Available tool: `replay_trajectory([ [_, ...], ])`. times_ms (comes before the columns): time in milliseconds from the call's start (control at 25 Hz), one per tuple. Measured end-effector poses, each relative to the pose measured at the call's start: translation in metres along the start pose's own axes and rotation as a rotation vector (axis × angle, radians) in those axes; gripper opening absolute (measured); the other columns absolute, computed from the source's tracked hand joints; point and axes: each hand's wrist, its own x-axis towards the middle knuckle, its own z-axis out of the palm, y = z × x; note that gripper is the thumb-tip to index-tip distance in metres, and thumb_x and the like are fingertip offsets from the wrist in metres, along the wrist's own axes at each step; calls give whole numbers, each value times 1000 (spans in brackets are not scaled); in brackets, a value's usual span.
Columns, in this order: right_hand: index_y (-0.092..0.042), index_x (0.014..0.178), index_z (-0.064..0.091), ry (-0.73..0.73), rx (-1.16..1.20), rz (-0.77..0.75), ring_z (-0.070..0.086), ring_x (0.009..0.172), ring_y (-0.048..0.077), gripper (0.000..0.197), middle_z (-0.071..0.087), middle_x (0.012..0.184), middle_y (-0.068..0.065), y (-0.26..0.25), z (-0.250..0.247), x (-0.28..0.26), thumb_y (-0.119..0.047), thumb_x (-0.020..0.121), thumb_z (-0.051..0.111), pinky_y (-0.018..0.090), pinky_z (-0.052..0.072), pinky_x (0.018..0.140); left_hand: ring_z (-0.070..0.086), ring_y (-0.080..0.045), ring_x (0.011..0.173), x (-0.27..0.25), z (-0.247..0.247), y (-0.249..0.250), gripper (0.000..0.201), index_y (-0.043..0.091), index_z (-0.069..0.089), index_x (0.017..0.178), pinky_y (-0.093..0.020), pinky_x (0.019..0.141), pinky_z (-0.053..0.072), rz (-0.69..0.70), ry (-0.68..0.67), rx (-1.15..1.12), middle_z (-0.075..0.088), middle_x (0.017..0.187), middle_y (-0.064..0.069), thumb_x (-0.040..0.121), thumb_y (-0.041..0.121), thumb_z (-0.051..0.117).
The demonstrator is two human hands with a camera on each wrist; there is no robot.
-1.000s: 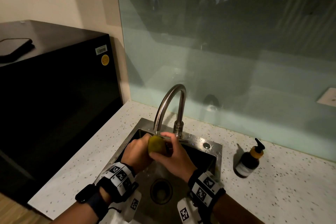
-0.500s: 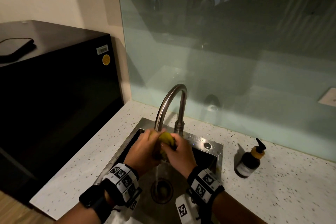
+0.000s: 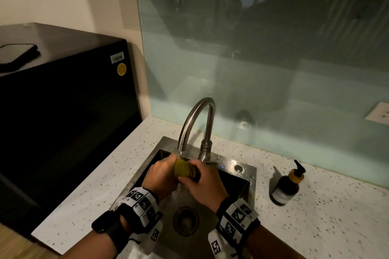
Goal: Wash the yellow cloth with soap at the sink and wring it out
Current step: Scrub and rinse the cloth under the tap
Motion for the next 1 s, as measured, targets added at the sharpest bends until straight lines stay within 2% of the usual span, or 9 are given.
replay_trajectory([
  [120, -31, 101, 59, 88, 4, 35, 54, 77, -12, 18, 56, 84, -21, -2, -2, 4, -27, 88, 71, 3, 41, 62, 52, -14, 109, 0, 6, -3, 79, 21, 48, 128, -26, 87, 55, 50, 62, -14, 46, 130, -4, 63, 36, 89],
  [200, -31, 91, 58, 132, 41, 55, 58, 75, -7, 11, 61, 82, -16, -2, 1, 7, -29, 90, 69, 7, 44, 63, 46, -15, 114, -2, 4, -1, 87, 20, 47, 133, -27, 93, 53, 86, 66, -20, 38, 136, -5, 60, 39, 90],
  [320, -28, 97, 65, 86, 115, 46, 65, 83, 1, 15, 68, 90, -9, 4, 7, 11, -42, 91, 65, 20, 53, 73, 53, -11, 107, -4, -5, 1, 76, 22, 52, 128, -30, 90, 57, 118, 57, -11, 49, 129, -1, 64, 32, 91],
  [440, -30, 110, 63, -5, 108, 49, 64, 93, 3, 33, 67, 100, -11, 7, 5, 9, -53, 87, 65, 19, 52, 79, 61, -11, 98, -4, -13, 3, 51, 22, 58, 118, -30, 83, 58, 82, 61, -25, 61, 117, 1, 75, 23, 84],
  [600, -38, 131, 47, -24, 51, -23, 53, 111, 0, 69, 54, 124, -16, 10, 4, 4, -59, 71, 74, 20, 48, 93, 68, -16, 94, -2, -17, 8, 30, 24, 61, 112, -27, 79, 57, 28, 23, 0, 69, 104, 3, 85, 18, 71],
  [720, -38, 124, 54, -12, 32, -66, 53, 108, -6, 52, 58, 119, -18, 8, 5, 3, -44, 78, 76, 15, 45, 91, 66, -12, 89, 2, -13, 10, 22, 21, 62, 110, -13, 68, 43, 18, -9, 91, 70, 101, 4, 88, 17, 67],
  [800, -32, 115, 61, 24, 33, -75, 57, 100, -6, 35, 63, 108, -18, 7, 5, 4, -35, 83, 75, 14, 46, 86, 65, -10, 88, 5, -8, 10, 21, 25, 59, 106, -12, 65, 43, 10, -8, 71, 67, 100, 7, 88, 19, 69],
  [880, -27, 107, 61, 66, 34, -57, 58, 92, -7, 23, 62, 98, -18, 6, 4, 6, -29, 87, 72, 14, 48, 80, 63, -9, 94, 5, -4, 7, 38, 27, 53, 110, -16, 71, 52, 19, -14, -12, 57, 108, 8, 82, 20, 77],
  [1000, -25, 93, 52, 169, 93, 41, 59, 79, -5, 16, 60, 88, -12, 4, 4, 9, -26, 90, 68, 12, 48, 65, 48, -9, 108, 0, -4, 4, 91, 16, 43, 131, -19, 91, 55, 14, -20, -104, 32, 134, 1, 57, 28, 94],
])
